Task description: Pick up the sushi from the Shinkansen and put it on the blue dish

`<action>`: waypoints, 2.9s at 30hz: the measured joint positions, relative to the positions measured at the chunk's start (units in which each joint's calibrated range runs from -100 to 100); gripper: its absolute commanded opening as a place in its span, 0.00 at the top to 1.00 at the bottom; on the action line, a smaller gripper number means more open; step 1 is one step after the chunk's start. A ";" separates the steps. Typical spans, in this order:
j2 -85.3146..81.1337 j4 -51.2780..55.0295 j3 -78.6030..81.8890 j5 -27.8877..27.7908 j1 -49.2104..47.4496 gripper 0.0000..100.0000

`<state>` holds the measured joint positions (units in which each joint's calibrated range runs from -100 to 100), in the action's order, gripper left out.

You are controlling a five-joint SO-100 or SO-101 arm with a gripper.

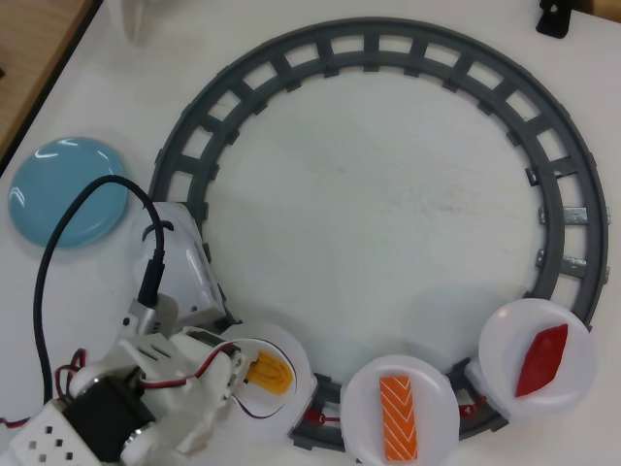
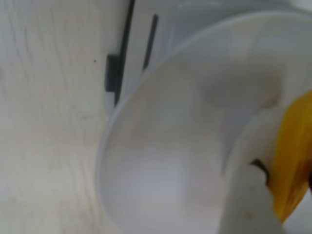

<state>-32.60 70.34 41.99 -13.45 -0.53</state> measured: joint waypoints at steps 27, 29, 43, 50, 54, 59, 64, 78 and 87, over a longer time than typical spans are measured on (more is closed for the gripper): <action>0.42 9.24 -18.76 -2.17 -3.92 0.97; 0.42 10.76 -21.23 -2.17 -6.62 0.97; 0.42 10.50 -22.42 -2.17 -27.22 0.97; 0.51 2.10 -17.47 -0.93 -33.02 0.97; 3.21 -2.35 -14.91 1.03 -36.45 0.97; 8.60 -7.23 -14.91 3.98 -42.42 0.97; 12.57 -9.58 -15.83 5.95 -49.20 0.97; 25.81 -19.33 -21.32 7.76 -55.17 0.97; 32.81 -25.80 -25.43 8.69 -55.50 0.97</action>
<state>0.21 44.54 16.56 -4.76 -56.03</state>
